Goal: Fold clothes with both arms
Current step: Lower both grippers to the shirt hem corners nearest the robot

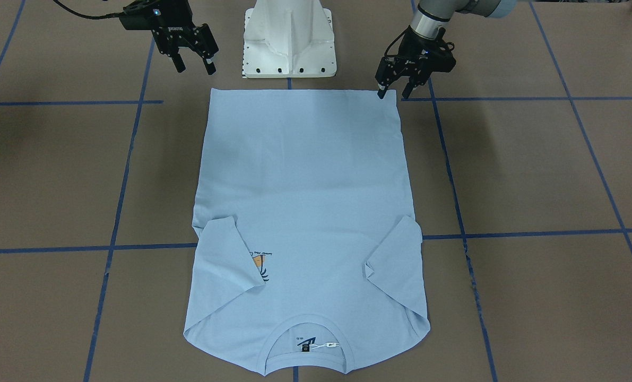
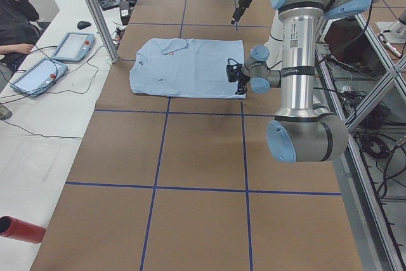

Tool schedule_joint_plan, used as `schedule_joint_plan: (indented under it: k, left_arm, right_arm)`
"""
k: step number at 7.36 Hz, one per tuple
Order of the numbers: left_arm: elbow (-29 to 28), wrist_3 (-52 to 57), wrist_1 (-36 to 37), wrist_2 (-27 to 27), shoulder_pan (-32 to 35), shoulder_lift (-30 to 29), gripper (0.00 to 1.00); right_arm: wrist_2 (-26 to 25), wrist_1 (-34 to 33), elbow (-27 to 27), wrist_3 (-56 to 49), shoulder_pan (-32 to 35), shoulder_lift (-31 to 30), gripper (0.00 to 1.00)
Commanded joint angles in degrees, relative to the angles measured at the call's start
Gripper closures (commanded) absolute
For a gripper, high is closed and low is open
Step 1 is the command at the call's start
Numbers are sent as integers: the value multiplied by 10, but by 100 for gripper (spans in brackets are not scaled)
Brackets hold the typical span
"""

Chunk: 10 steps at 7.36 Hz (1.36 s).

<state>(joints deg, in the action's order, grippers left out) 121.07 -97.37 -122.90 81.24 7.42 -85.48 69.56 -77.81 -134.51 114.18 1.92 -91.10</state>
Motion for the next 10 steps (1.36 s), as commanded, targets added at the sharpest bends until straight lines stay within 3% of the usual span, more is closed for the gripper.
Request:
schedule_joint_plan:
  k: [1, 3, 5, 7, 8, 9, 10]
  left_arm:
    - [-25, -3, -1, -15, -21, 1, 22]
    - [-30, -3, 0, -16, -29, 1, 26]
    - [-30, -3, -1, -15, -32, 0, 40]
    - [-30, -4, -1, -15, -42, -1, 41]
    - [-29, -4, -1, -15, -45, -1, 46]
    - [-29, -4, -1, -15, -45, -2, 70]
    - [-27, -4, -1, -15, -45, -2, 99]
  right_arm:
    - [-2, 0, 7, 0, -2, 0, 1]
    - [-3, 0, 7, 0, -2, 0, 1]
    - [-4, 0, 7, 0, -2, 0, 1]
    - [-4, 0, 9, 0, -3, 0, 1]
    - [-4, 0, 11, 0, -3, 0, 1]
    - [-7, 0, 13, 1, -4, 0, 1]
    - [-10, 0, 19, 0, -9, 0, 1]
